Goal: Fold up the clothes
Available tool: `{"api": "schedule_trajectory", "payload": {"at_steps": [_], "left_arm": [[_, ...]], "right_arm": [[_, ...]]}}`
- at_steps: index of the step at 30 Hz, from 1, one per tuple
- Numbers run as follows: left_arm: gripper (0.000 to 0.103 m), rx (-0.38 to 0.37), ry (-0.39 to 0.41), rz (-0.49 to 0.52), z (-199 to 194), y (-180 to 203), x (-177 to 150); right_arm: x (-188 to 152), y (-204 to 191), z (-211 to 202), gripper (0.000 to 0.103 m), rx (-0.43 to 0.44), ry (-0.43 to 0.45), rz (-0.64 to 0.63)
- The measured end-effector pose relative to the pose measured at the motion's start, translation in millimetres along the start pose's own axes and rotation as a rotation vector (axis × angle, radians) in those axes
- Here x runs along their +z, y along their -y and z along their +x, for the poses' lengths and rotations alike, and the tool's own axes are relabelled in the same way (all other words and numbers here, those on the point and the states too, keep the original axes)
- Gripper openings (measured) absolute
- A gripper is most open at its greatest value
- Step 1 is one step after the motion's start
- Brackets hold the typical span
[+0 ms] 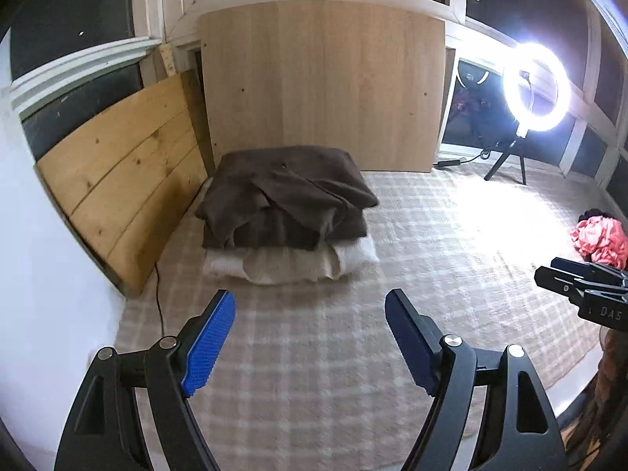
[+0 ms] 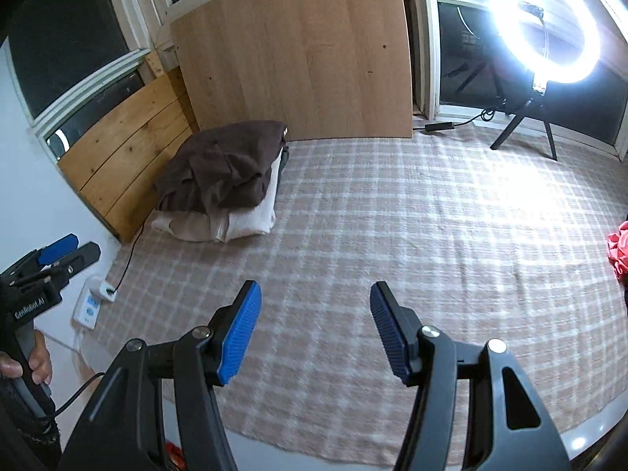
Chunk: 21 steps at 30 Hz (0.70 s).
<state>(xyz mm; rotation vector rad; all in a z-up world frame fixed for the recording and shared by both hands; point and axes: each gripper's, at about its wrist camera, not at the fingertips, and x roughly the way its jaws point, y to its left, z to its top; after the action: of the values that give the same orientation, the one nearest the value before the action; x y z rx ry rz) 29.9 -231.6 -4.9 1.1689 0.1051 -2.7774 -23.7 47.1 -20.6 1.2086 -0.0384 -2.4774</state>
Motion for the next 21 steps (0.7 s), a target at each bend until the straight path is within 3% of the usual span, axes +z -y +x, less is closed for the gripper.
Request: {"api": "schedule_trajectory", "payload": {"at_steps": [11, 21], "left_arm": [[0.077, 0.11, 0.029, -0.107, -51.1, 50.5, -22.6], [0.077, 0.134, 0.061, -0.115, -79.1, 89.9, -36.0]], "right_arm": [[-18.6, 49.4, -34.0, 0.057, 0.05, -0.004, -0.076], [-35.0, 75.0, -50.6, 0.057, 0.061, -0.003, -0.098]]}}
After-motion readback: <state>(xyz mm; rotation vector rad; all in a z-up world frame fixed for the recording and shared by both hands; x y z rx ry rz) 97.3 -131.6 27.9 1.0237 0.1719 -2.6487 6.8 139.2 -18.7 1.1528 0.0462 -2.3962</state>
